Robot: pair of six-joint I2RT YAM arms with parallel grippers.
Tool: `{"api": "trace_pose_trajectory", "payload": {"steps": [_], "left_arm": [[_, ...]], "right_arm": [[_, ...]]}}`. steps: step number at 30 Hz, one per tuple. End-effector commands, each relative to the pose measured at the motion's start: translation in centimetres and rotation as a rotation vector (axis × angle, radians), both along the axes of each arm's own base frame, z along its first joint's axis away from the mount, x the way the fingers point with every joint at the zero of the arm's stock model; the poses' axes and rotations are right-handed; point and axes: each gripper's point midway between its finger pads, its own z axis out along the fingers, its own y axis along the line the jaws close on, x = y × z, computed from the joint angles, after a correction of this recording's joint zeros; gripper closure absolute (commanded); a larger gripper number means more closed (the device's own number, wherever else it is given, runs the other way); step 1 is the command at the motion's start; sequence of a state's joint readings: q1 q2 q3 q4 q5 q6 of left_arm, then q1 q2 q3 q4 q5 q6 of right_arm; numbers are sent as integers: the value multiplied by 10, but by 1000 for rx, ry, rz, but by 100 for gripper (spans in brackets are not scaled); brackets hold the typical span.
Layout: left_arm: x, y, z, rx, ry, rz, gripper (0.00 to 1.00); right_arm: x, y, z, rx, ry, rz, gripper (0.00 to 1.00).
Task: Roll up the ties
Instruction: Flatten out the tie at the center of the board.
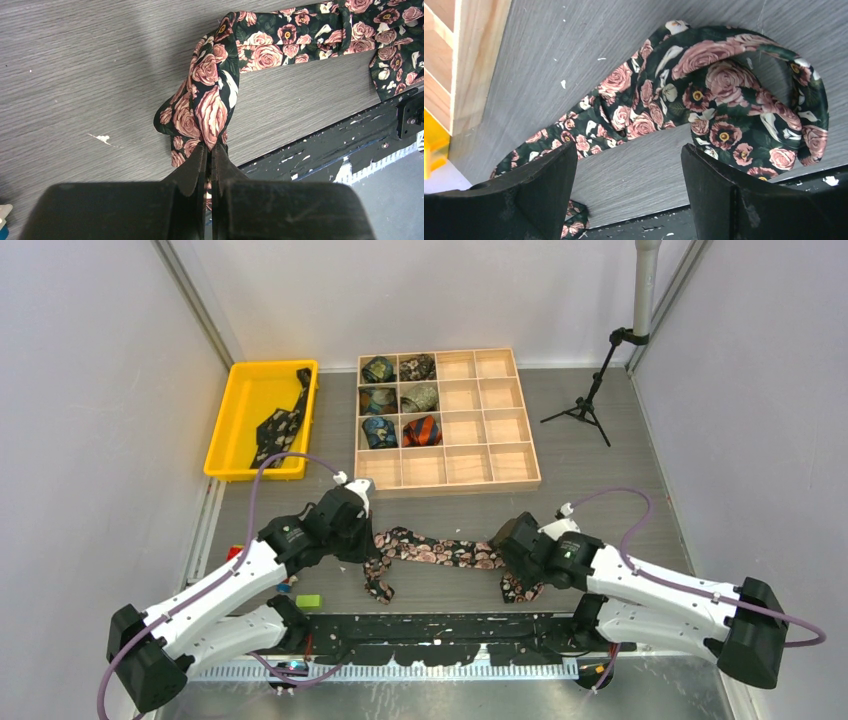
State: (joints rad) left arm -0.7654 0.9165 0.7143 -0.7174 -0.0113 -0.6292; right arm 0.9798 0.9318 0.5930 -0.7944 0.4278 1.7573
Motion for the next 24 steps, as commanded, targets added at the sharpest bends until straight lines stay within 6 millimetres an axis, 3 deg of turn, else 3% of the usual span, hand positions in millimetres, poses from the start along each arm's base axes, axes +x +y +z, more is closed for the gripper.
{"api": "trace_pose_trajectory", "payload": {"steps": [1,8,13,20,24], "left_arm": [[4,1,8,-13,-19,20,100],[3,-1,7,-18,-11,21,100],[4,0,8,-12,-15,22,100],[3,2,8,-11,-16,22,100],[3,1,9,-13,-17,22,100]], "right_arm": [[6,-7,-6,-15,-40,-82,21],[20,-24,-30,-157,-90,-147,26],[30,-25,-24,-204,-125,-157,30],[40,-34,-21,-253,-152,-194,48],[49,-37,-22,-286,-136,-186,50]]}}
